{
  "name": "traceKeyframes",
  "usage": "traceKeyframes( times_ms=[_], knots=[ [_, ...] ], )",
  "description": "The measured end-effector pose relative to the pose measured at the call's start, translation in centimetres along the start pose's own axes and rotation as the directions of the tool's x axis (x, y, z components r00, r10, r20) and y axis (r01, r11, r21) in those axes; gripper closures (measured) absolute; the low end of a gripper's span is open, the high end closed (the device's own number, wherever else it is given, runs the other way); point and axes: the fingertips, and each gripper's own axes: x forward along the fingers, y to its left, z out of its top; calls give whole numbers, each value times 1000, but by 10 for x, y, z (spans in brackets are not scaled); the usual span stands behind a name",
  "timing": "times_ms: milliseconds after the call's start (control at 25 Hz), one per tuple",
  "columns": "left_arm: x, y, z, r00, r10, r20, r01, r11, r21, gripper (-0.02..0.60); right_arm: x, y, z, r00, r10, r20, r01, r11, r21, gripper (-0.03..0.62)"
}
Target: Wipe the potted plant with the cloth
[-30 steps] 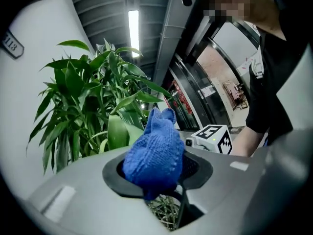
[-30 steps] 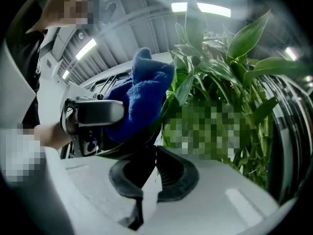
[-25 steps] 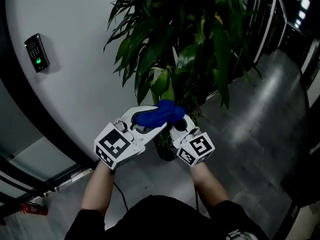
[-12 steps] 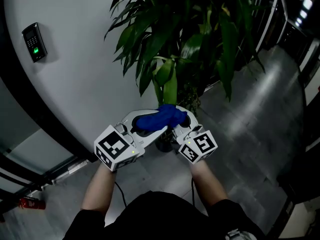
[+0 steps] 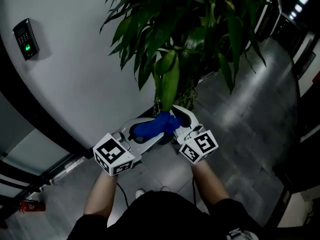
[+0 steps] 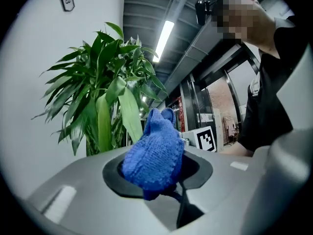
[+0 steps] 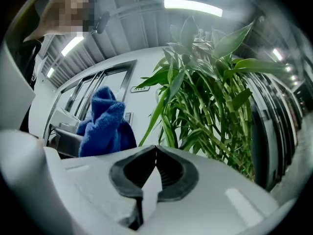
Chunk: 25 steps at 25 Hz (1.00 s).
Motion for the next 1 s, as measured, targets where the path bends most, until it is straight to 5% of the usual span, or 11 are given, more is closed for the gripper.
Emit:
traceKeyframes(
  times_ms=[240, 440, 760, 1000],
  knots=[
    [-10, 1, -21, 997, -44, 57, 48, 996, -69, 426, -26, -6, -15, 992, -109, -57, 108, 994, -18, 591],
    [-18, 10, -15, 989, -7, 145, 23, 994, -105, 426, -37, -6, -19, 986, -154, -66, 151, 988, -45, 591],
    [22, -57, -36, 990, 37, 139, -14, 986, -166, 426, -124, -51, 4, 987, -160, 4, 160, 987, 7, 591],
    [113, -93, -13, 948, 161, 275, -120, 980, -161, 427, -209, -130, 37, 989, -144, 38, 144, 989, -10, 591]
  ],
)
